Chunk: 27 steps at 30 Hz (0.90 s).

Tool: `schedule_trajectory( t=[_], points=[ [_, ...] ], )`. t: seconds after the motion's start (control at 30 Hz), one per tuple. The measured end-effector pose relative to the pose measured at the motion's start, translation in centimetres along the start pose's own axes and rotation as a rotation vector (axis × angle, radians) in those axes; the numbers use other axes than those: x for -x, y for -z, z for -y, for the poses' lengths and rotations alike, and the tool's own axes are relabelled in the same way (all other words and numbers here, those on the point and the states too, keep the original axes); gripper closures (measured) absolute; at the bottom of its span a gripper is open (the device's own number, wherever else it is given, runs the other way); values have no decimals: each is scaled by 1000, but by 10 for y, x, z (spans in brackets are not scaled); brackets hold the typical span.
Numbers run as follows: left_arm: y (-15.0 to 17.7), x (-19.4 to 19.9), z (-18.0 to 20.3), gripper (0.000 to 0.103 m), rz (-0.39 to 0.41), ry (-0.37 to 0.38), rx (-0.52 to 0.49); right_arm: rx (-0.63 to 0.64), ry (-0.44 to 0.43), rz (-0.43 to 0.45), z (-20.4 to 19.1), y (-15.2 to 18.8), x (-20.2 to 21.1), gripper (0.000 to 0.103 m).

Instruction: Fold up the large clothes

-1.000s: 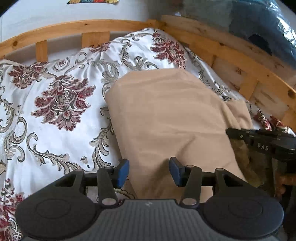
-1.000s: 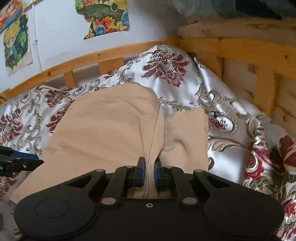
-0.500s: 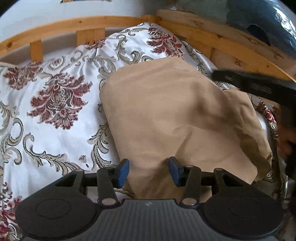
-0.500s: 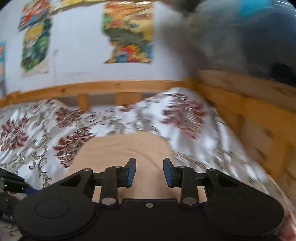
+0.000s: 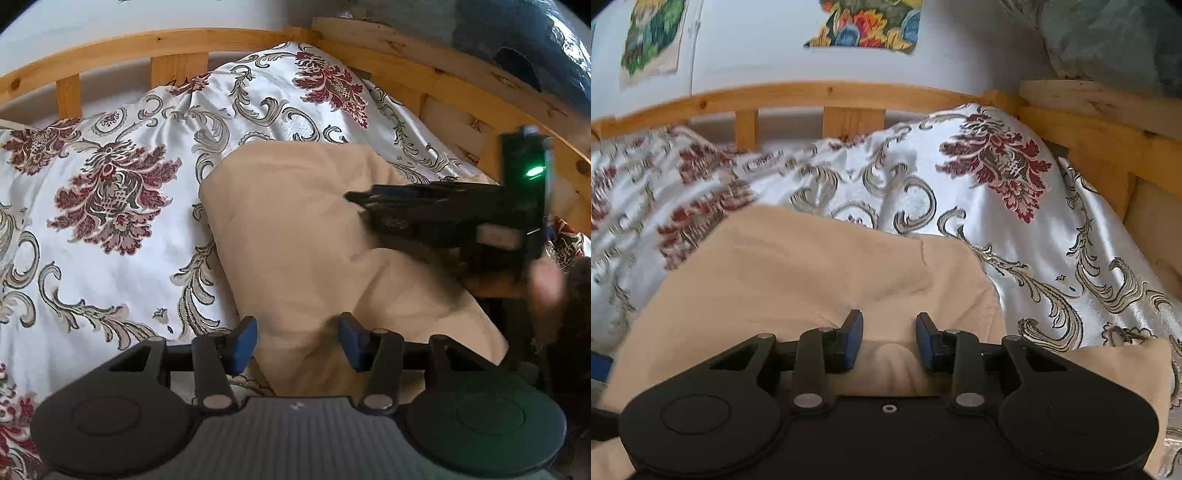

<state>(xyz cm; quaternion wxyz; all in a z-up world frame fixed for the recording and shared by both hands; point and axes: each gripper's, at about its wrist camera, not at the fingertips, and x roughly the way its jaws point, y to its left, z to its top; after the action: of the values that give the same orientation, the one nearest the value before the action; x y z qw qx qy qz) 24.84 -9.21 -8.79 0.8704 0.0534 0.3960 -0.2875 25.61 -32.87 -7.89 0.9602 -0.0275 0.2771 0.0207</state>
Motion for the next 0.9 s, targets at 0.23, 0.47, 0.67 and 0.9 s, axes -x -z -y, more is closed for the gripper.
schedule_trajectory(
  t=[0.23,0.47,0.67,0.9],
  points=[
    [2,24,-24,43,19,206,237,-170,35,8,32,0,102,22],
    [7,13,14,11,25,16,106,5,191,-112,29,38,90,22],
    [17,3,-15,5,-27,100,309,37,208,-103,20,37,80,18],
    [23,3,-20,1,-24,103,350,28,197,-99,21,40,83,17]
  ],
)
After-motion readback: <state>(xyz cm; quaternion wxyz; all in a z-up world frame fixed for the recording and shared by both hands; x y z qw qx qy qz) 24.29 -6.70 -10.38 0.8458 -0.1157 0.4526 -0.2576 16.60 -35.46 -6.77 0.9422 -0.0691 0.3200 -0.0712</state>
